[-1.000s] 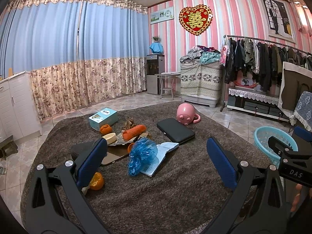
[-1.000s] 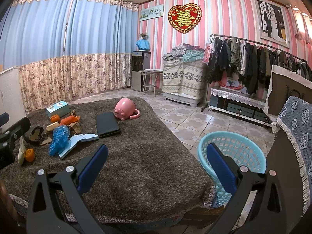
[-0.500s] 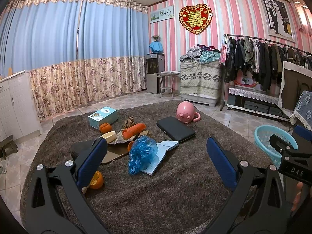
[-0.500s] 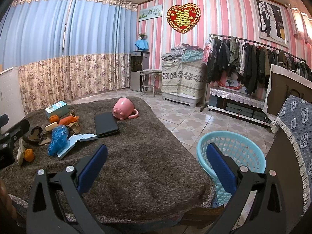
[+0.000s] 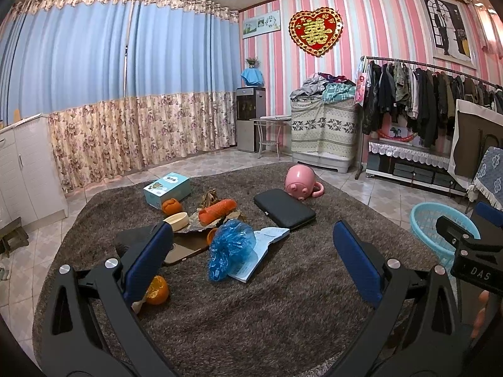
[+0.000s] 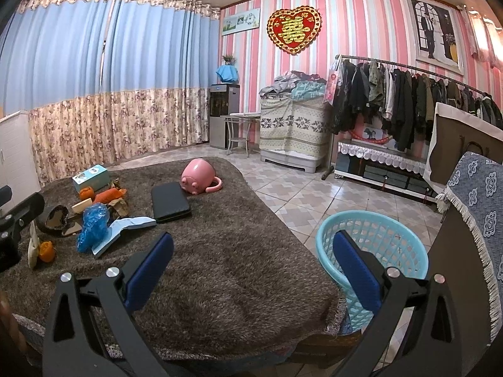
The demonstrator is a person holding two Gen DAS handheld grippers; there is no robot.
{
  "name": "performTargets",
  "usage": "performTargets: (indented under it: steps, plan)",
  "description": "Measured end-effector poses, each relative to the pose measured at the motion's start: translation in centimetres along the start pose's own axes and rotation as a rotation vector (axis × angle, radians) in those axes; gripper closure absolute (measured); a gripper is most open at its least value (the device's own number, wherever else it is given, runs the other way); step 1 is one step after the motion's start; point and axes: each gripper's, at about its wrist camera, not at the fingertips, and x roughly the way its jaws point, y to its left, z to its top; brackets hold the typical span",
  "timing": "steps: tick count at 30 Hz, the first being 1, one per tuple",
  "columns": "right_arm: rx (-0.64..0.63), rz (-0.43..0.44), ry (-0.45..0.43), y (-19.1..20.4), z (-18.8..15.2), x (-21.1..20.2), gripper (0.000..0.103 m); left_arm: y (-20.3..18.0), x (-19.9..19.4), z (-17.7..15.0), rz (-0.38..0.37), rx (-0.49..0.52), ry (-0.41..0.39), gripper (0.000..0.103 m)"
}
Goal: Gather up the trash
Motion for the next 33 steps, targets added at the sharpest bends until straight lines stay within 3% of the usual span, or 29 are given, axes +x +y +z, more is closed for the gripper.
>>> performTargets:
  steps: [33]
  plan:
    - [0.003,-0.001,-0.001,-1.0,0.6,-0.2,0.004,0.2,0.1,-0.1,0.004,0.002,-0.004,0.004]
